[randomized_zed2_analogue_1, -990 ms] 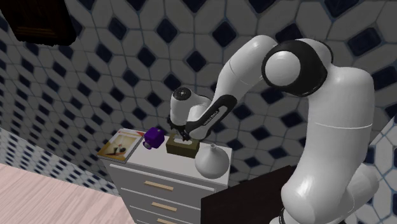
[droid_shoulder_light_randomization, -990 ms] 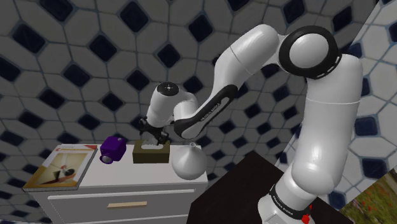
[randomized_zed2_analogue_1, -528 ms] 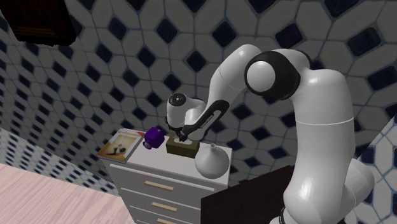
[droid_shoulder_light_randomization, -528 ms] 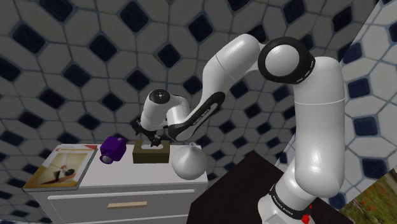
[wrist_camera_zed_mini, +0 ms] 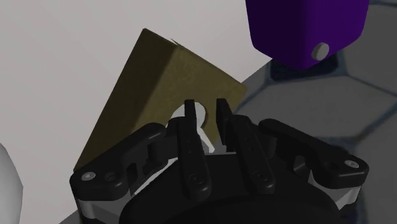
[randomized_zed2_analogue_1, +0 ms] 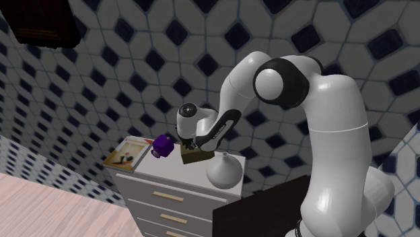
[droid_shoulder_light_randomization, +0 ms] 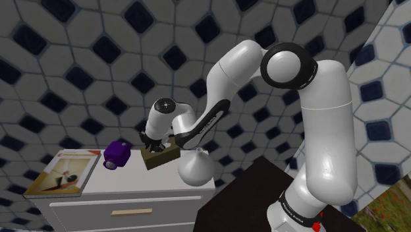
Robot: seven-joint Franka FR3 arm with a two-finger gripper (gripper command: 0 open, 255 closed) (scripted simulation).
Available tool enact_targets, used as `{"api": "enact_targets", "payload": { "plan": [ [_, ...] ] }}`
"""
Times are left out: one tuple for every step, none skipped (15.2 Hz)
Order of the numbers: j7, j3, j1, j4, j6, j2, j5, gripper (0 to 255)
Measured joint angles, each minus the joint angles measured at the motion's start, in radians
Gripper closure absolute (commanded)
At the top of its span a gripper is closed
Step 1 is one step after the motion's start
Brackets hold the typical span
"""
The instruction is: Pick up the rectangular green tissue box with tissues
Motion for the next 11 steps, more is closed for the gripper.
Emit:
{"api": "enact_targets", "payload": {
  "plan": [
    [0.001, 0.0, 0.001, 0.0, 0.001, -0.001, 0.0, 255],
    [0.001, 0.0, 0.001, 0.001, 0.001, -0.001, -0.001, 255],
    [0.0, 0.001, 0.001, 0.002, 0.001, -0.001, 0.0, 255],
    [-0.002, 0.002, 0.0, 0.003, 0.0, 0.0, 0.002, 255],
    [-0.003, 0.002, -0.001, 0.004, 0.0, 0.0, 0.002, 255],
    [-0.004, 0.002, -0.002, 0.003, -0.001, 0.0, 0.003, 255],
    [-0.001, 0.001, 0.0, 0.001, 0.0, -0.001, 0.001, 255],
    [-0.006, 0.007, -0.001, -0.002, 0.0, -0.005, 0.006, 255],
    [-0.016, 0.018, -0.005, -0.007, -0.004, -0.014, 0.017, 255],
    [-0.025, 0.026, -0.01, -0.012, -0.011, -0.024, 0.027, 255],
    [-0.038, 0.035, -0.018, -0.015, -0.018, -0.034, 0.041, 255]
  ]
}}
